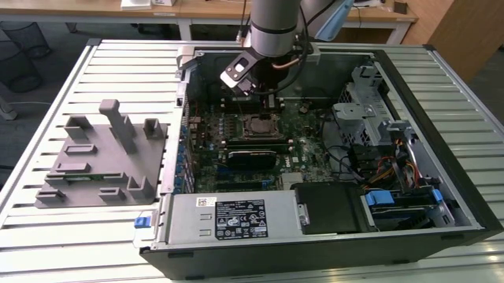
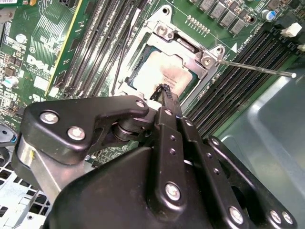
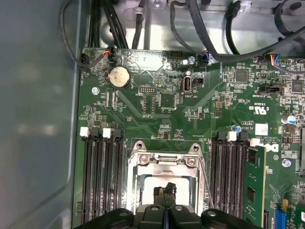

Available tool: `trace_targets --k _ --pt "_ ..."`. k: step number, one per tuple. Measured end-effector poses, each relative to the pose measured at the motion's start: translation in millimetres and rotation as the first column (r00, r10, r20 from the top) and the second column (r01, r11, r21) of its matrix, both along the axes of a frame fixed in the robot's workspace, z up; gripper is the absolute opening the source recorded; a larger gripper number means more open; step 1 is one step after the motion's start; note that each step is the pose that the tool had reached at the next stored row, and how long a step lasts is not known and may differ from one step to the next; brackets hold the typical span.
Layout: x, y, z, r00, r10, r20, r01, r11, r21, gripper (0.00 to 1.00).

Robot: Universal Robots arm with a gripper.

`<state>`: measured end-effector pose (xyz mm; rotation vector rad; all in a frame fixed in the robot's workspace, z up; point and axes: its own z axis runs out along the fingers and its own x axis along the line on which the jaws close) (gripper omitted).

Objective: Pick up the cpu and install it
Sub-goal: 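Install the first cpu locking lever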

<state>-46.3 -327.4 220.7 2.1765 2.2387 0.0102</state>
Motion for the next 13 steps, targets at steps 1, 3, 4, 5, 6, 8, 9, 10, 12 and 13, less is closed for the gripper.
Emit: trace_targets --k 1,3,4,5,6,8,9,10,12,13 --pt "0.0 0.0 0.2 1.0 0.0 0.0001 0.0 1.0 0.0001 0.11" --pt "0.0 0.0 1.0 1.0 0.0 -0.0001 0.0 1.0 -0.0001 0.11" --pt "0.0 0.0 1.7 1.0 0.0 -0.0001 0.0 1.0 -0.0001 0.11" --pt "0.0 0.0 2.4 1.0 0.0 0.0 0.0 1.0 0.0 0.11" --pt "0.0 0.0 3.2 1.0 0.0 0.0001 0.0 1.0 0.0 0.11" --pt "0.0 0.0 6.1 1.0 0.0 0.0008 0.0 1.0 0.0001 0.11" --pt "0.1 0.0 8.1 1.0 0.0 0.0011 0.0 1.0 0.0001 0.11" --pt "0.0 0.0 10.1 1.0 0.0 0.0014 0.0 1.0 0.0 0.11" --pt "0.0 0.0 14.4 1.0 0.0 0.0019 0.0 1.0 0.0 0.11" --pt "0.0 0.0 16.8 1.0 0.0 0.0024 0.0 1.0 0.0 0.11"
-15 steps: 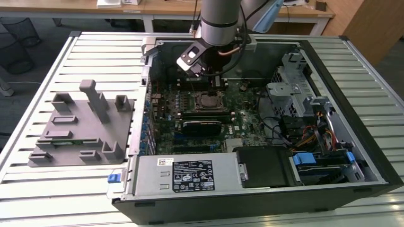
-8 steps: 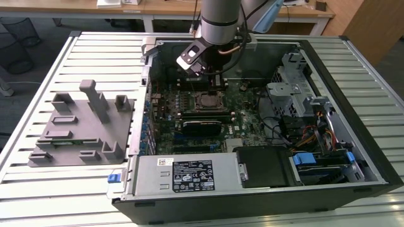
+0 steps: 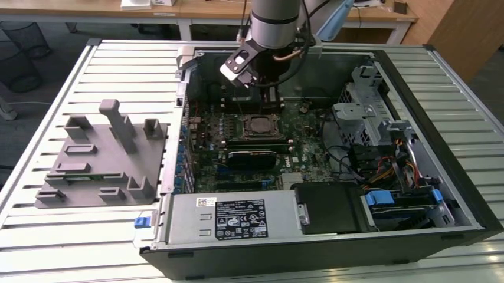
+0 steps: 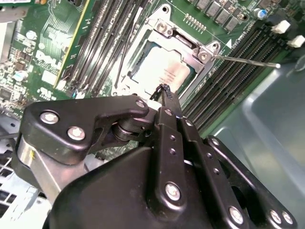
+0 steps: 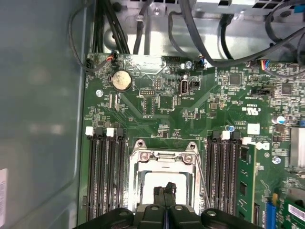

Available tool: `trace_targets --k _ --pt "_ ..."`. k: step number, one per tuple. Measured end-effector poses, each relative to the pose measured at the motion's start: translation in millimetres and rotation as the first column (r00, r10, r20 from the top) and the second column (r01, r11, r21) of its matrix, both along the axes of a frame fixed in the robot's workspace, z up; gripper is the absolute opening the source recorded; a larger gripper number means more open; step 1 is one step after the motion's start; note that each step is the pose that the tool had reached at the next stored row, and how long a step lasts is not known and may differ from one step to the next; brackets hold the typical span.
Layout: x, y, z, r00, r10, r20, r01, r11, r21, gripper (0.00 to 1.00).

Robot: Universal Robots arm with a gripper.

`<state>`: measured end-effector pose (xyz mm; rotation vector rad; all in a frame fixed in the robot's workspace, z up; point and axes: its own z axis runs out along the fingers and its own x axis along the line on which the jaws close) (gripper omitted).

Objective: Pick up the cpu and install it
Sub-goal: 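Install the first cpu locking lever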

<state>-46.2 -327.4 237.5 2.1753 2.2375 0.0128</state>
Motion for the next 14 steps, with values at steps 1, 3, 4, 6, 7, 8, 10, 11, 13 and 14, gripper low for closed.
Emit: trace_targets --k 1,3,4,6,7,8,10,11,13,14 --pt "0.0 0.0 2.4 1.0 0.0 0.0006 0.0 1.0 -0.0001 0.11" --pt "0.0 0.0 7.3 1.0 0.0 0.0019 0.0 1.0 0.0 0.11" --pt "0.0 0.0 10.1 1.0 0.0 0.0025 0.0 1.0 -0.0001 0.11" --pt "0.0 0.0 15.6 1.0 0.0 0.0033 0.0 1.0 -0.0001 0.11" --pt "0.0 0.0 18.3 1.0 0.0 0.0035 0.0 1.0 -0.0002 0.11" --pt "0.0 0.0 20.3 1.0 0.0 0.0037 0.0 1.0 -0.0003 0.11" --pt "0.0 0.0 23.7 1.0 0.0 0.0046 0.0 1.0 -0.0003 0.11" --pt "0.0 0.0 25.7 1.0 0.001 0.0051 -0.001 1.0 -0.0004 0.11" --pt "0.0 0.0 28.0 0.9999 0.012 0.0056 -0.012 0.9999 -0.0002 0.11" --pt "0.0 0.0 28.4 0.9997 0.025 0.0057 -0.025 0.9997 -0.0003 0.11"
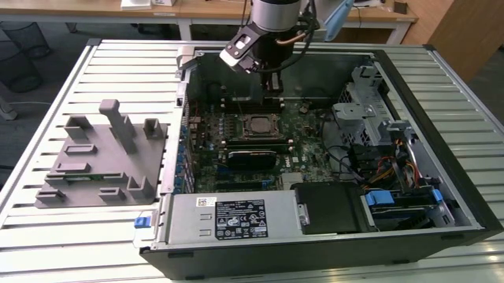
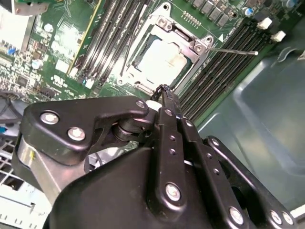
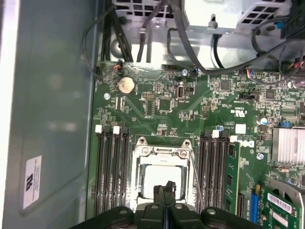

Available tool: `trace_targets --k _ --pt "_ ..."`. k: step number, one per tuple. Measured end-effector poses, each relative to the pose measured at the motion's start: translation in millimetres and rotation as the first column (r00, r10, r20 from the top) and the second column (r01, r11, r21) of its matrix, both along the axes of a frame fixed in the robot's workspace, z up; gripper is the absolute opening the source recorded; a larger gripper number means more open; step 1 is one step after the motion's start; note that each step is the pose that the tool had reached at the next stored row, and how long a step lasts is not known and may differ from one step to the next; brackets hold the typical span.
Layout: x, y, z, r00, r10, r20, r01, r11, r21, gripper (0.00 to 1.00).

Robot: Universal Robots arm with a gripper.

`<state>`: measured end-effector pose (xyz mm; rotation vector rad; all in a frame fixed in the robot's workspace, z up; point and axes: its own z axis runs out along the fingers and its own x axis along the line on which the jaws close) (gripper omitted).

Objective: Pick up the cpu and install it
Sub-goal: 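Install the first cpu locking lever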

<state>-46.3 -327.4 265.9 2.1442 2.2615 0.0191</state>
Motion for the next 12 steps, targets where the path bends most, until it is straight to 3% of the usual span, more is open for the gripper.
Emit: trace_targets --k 3,7,9,12 --pt "0.0 0.0 0.1 0.9988 0.049 0.0 -0.049 0.9988 -0.001 0.11" --pt "-0.1 0.0 0.1 0.9947 0.103 -0.0019 -0.103 0.9944 -0.0241 0.11" --pt "-0.1 0.0 0.0 0.9915 0.13 -0.0027 -0.13 0.991 -0.0323 0.11" --pt "-0.1 0.0 -0.2 0.9831 0.183 -0.0033 -0.183 0.9825 -0.0344 0.11"
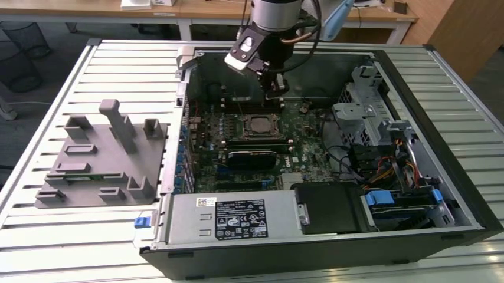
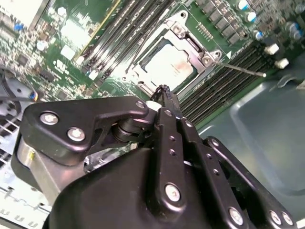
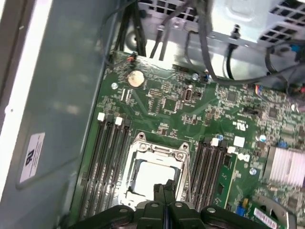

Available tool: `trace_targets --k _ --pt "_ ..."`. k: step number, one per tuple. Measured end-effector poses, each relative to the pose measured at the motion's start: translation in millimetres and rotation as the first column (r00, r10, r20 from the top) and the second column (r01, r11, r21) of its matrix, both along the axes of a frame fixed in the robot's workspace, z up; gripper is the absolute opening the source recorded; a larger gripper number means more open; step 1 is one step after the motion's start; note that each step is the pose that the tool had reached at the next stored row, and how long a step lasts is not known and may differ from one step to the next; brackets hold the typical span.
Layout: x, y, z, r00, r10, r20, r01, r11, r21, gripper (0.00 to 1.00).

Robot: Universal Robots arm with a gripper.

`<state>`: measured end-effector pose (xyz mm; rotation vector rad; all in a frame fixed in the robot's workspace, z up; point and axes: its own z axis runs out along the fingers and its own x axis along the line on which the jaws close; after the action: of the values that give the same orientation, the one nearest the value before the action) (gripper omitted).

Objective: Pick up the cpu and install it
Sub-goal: 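Install the first cpu locking lever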

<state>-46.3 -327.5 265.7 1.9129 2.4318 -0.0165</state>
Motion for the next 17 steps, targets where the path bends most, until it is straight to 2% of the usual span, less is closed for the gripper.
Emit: trace_targets --k 4,7,8,10,11,13,17 --pt "-0.1 0.0 -0.8 0.9978 0.067 0.0005 -0.067 0.9978 0.0044 0.11" --pt "0.0 0.0 -1.2 0.9936 0.113 0.001 -0.113 0.9935 0.0108 0.11" --pt "0.0 0.0 -1.3 0.9922 0.125 0.0014 -0.125 0.9921 0.0153 0.11" --pt "0.0 0.0 -1.6 0.9901 0.14 0.0041 -0.141 0.9894 0.0368 0.11" --pt "0.0 0.0 -1.6 0.9889 0.149 0.0049 -0.149 0.9879 0.0433 0.11" --pt "0.0 0.1 -1.6 0.984 0.178 0.0049 -0.178 0.983 0.0439 0.11" --pt "0.0 0.1 -1.6 0.9683 0.25 0.0049 -0.25 0.9674 0.0435 0.11"
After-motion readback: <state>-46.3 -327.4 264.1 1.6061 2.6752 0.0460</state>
